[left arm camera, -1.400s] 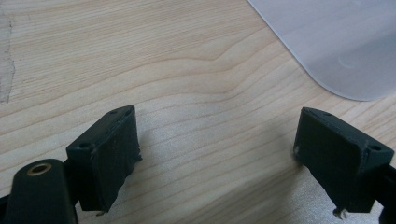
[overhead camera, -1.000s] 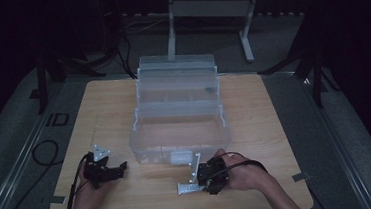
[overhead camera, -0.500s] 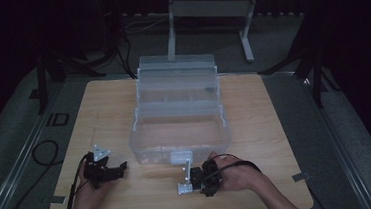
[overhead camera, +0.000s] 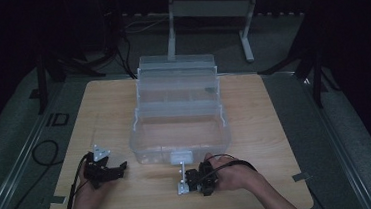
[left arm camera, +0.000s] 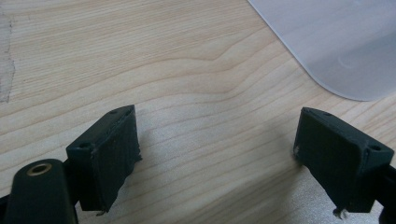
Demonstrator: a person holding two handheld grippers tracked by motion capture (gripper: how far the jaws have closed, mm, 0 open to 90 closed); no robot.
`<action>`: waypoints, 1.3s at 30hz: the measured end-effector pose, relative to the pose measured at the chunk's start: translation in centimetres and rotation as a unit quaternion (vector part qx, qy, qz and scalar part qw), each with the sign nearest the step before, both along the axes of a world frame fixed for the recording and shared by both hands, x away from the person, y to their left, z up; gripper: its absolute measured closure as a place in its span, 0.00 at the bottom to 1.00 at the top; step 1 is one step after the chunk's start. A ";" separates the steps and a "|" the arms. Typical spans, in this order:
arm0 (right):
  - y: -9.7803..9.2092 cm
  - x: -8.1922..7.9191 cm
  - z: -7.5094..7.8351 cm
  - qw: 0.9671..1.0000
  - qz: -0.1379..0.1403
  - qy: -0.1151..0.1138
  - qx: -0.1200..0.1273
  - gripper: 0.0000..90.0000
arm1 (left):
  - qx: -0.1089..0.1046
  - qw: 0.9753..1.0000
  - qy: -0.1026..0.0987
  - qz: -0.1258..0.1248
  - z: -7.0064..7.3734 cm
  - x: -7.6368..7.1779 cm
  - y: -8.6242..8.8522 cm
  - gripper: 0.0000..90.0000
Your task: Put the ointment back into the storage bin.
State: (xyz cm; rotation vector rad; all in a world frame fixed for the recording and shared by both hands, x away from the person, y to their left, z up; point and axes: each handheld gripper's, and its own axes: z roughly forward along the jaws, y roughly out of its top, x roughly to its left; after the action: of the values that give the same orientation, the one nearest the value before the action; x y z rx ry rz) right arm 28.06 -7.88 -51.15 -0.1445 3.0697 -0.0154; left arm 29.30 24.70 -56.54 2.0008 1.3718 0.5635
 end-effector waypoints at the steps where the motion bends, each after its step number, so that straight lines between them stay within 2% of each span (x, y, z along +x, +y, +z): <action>1: 0.0 0.1 0.0 1.000 0.002 -0.001 -0.004 0.72 | 0.000 1.000 0.000 0.000 0.0 0.0 0.0 0.16; 11: 0.2 0.3 -0.2 1.000 0.006 0.002 -0.026 0.74 | 0.000 1.000 0.000 0.000 0.0 0.0 0.0 0.16; 39: 0.8 0.5 -0.7 0.999 0.019 0.014 -0.042 0.78 | 0.000 1.000 0.000 0.000 0.0 0.0 0.0 0.16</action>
State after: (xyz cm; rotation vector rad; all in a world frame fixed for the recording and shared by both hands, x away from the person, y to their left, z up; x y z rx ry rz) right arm 28.55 -7.04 -51.88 -0.2090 3.0954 -0.1412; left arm 29.29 24.70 -56.54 2.0012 1.3718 0.5639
